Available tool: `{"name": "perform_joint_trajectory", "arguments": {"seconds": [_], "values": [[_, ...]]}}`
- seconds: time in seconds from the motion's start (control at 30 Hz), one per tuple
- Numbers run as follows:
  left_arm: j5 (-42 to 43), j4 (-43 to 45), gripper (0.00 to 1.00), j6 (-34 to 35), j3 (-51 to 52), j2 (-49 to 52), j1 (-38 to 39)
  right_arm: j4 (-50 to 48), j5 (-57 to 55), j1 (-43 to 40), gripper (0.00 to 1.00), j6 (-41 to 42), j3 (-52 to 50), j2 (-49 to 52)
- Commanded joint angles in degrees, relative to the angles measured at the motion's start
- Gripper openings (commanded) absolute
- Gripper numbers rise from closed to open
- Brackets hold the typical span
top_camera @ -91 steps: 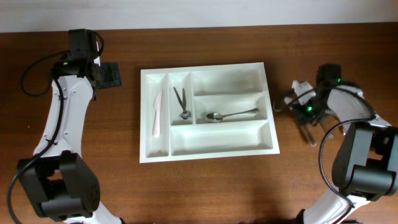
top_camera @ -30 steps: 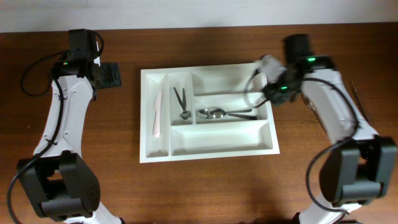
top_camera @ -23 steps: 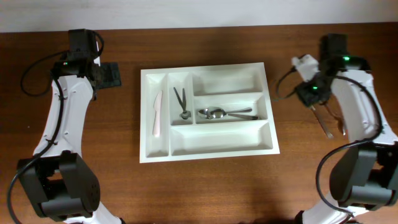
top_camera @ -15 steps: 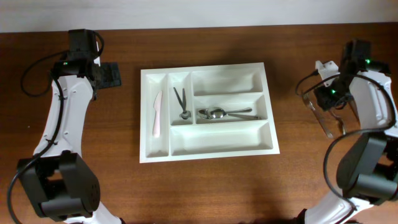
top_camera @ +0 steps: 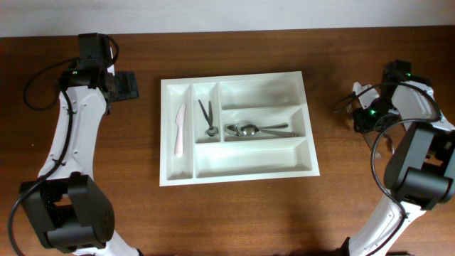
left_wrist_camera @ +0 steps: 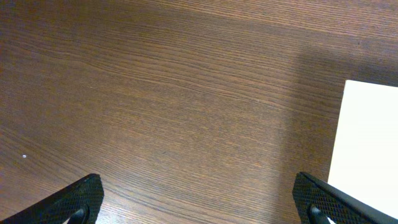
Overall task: Pack container
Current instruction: 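Move the right gripper back to the fork on the right and grasp it, then carry the fork with the right gripper into the upper compartment and release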
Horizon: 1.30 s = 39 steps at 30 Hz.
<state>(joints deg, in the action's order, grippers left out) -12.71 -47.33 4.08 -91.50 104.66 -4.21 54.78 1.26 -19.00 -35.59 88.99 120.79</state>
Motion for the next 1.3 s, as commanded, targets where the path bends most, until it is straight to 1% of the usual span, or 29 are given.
{"name": "perform_joint_trajectory", "arguments": {"seconds": [0.0, 0.03, 0.07, 0.17, 0.23, 0.27, 0.3, 0.37, 0.47, 0.6, 0.63, 0.67, 0.83, 0.87, 0.97, 1.0, 1.07, 1.2, 1.27], "values": [[-0.61, 0.11, 0.99, -0.94, -0.70, 0.11, 0.07, -0.20, 2.23, -0.09, 0.32, 0.55, -0.44, 2.97], [-0.61, 0.13, 0.99, -0.94, -0.70, 0.11, 0.07, -0.20, 2.38, -0.09, 0.25, 0.55, -0.44, 3.34], [-0.61, 0.11, 0.99, -0.92, -0.70, 0.11, 0.07, -0.37, 2.47, -0.09, 0.23, 0.57, -0.44, 3.50], [-0.61, 0.11, 0.99, -0.92, -0.70, 0.11, 0.07, -1.11, 2.64, -0.09, 0.22, 0.57, -0.44, 3.56], [-0.61, 0.11, 0.99, -0.94, -0.70, 0.11, 0.07, -1.25, 2.64, -0.09, 0.17, 0.57, -0.44, 3.56], [-0.61, 0.11, 0.99, -0.92, -0.70, 0.11, 0.07, -1.22, 2.71, -0.09, 0.05, 0.61, -0.44, 3.56], [-0.61, 0.11, 0.99, -0.92, -0.70, 0.11, 0.07, -1.20, 2.97, -0.09, 0.04, 1.05, -0.44, 3.56], [-0.61, 0.11, 0.99, -0.92, -0.70, 0.11, 0.07, -0.96, 4.83, 0.02, 0.04, 3.34, -0.20, 3.43], [-0.61, 0.11, 0.99, -0.92, -0.70, 0.11, 0.07, 0.24, 8.94, 0.66, 0.04, 3.52, 1.20, 2.71], [-0.61, 0.11, 0.99, -0.92, -0.70, 0.11, 0.07, 2.58, 9.33, 2.64, 0.04, 3.52, 6.23, 1.62], [-0.61, 0.11, 0.99, -0.94, -0.70, 0.11, 0.07, 4.02, 9.33, 3.78, 0.04, 3.52, 9.49, 1.36], [-0.61, 0.11, 0.99, -0.94, -0.70, 0.11, 0.07, 7.04, 9.97, 5.95, 0.04, 3.52, 16.09, 1.36], [-0.61, 0.11, 0.99, -0.92, -0.70, 0.11, 0.07, 8.85, 12.57, 12.72, 0.04, 2.80, 29.20, 1.36], [-0.61, 0.11, 0.99, -0.94, -0.70, 0.11, 0.07, 8.66, 13.20, 14.64, 0.04, 0.96, 31.12, 1.36], [-0.61, 0.11, 0.99, -0.92, -0.70, 0.11, 0.07, 8.66, 15.98, 19.21, 0.04, -7.93, 33.66, 1.36], [-0.61, 0.11, 0.99, -0.92, -0.70, 0.11, 0.07, 8.46, 16.59, 22.23, 0.04, -13.44, 33.90, 1.36], [-0.61, 0.11, 0.99, -0.94, -0.70, 0.11, 0.07, 9.66, 16.52, 28.37, 0.04, -27.39, 33.66, 1.44], [-0.61, 0.11, 0.99, -0.94, -0.70, 0.11, 0.07, 9.16, 16.55, 32.72, 0.04, -36.68, 32.22, 1.62], [-0.61, 0.11, 0.99, -0.92, -0.70, 0.11, 0.07, 7.78, 16.55, 33.64, 0.04, -37.94, 31.23, 1.90]]}}
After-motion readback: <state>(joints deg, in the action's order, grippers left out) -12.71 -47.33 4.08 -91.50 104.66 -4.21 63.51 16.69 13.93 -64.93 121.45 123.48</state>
